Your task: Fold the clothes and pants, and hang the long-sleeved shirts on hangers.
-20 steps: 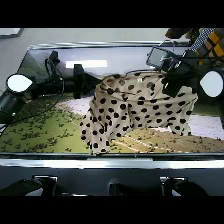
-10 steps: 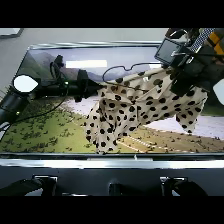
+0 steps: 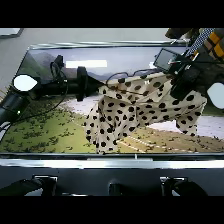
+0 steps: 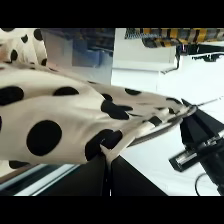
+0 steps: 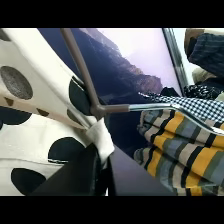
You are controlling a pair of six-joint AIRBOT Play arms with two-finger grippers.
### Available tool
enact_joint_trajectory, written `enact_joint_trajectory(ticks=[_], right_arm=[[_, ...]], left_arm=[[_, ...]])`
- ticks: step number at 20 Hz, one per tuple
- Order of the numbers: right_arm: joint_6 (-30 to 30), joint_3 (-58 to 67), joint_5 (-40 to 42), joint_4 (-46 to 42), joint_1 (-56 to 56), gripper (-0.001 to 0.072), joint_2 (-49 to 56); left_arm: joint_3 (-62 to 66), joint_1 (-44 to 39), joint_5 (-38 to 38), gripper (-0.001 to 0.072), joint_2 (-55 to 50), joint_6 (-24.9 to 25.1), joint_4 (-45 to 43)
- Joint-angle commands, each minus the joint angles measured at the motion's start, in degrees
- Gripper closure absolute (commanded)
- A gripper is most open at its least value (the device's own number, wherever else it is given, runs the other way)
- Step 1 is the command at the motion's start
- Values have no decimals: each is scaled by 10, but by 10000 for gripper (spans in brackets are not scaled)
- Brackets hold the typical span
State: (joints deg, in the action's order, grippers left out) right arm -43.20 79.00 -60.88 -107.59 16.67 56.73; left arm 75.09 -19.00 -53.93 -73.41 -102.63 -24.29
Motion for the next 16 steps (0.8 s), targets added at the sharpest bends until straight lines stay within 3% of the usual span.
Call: enact_joint_trajectory(ticks=[1,14,16], right_arm=[[4,-10,46,-10,1,686,14],[3,-10,48,8,1,686,35],[2,-11,44,24,1,686,37]], left_arm=[[0,0,-43,691,0,6,23],[2,-7,52,691,0,8,39],[13,-14,72,691,-1,33,39]])
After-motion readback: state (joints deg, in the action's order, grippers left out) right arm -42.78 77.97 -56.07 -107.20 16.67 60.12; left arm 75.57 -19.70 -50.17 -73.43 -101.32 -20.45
